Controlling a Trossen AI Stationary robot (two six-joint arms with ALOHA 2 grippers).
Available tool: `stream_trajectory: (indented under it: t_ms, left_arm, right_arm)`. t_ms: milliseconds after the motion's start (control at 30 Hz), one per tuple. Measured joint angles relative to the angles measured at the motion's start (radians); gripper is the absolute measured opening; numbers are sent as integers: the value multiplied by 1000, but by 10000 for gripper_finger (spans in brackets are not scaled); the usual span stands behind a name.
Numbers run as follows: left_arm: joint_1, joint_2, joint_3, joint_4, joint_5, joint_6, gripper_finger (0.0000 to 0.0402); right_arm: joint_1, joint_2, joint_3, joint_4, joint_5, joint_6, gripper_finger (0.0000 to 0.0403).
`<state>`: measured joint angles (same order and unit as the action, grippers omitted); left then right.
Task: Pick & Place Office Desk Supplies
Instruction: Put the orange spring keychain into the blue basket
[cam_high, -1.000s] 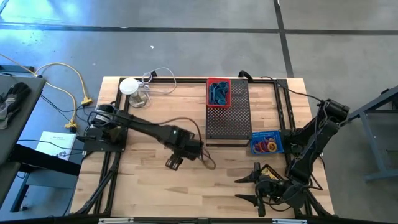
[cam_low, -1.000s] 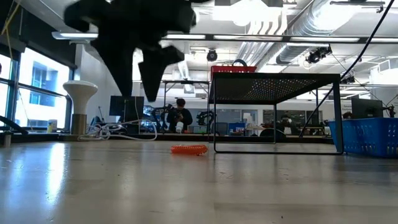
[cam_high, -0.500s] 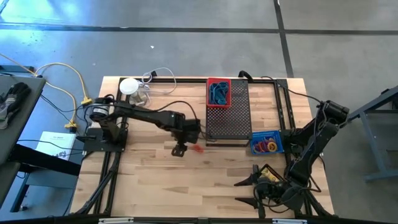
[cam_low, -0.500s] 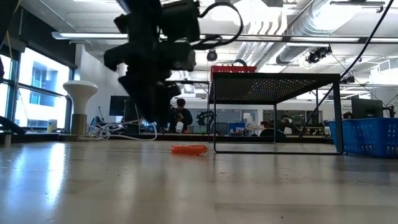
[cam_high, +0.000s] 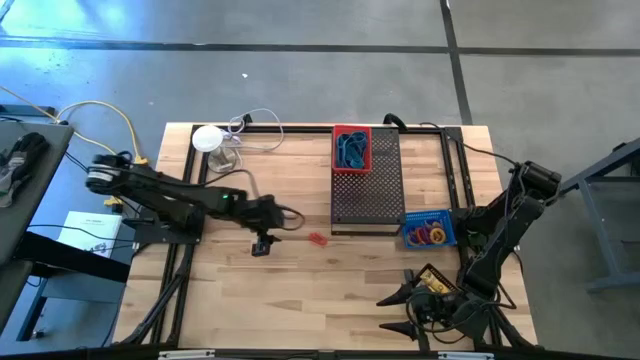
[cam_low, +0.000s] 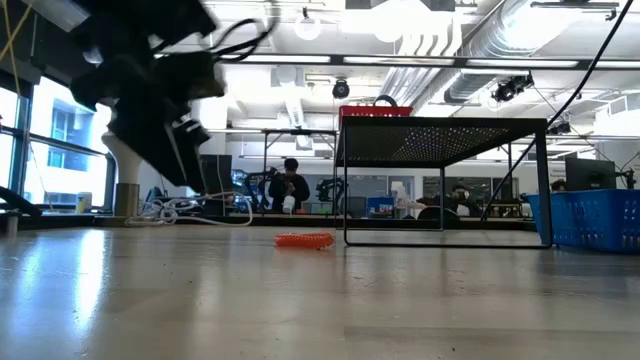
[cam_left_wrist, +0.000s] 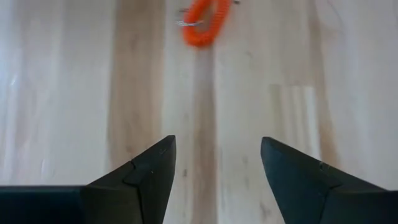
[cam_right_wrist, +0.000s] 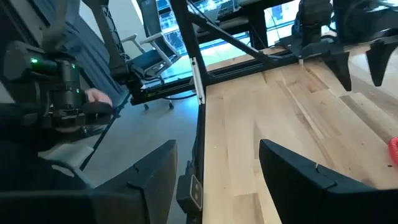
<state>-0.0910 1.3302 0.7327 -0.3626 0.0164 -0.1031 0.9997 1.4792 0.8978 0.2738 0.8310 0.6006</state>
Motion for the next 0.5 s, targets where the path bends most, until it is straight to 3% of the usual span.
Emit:
stream_trajectory:
  t_ms: [200, 500]
  left_arm:
    - [-22, -114, -249, 489, -32, -78, 227]
    - [-60, -47, -286, 549, -32, -137, 227]
  right_arm:
    - [-7, 0, 0, 12, 17, 9, 215]
    - [-47, 0, 0, 35, 34, 8, 215]
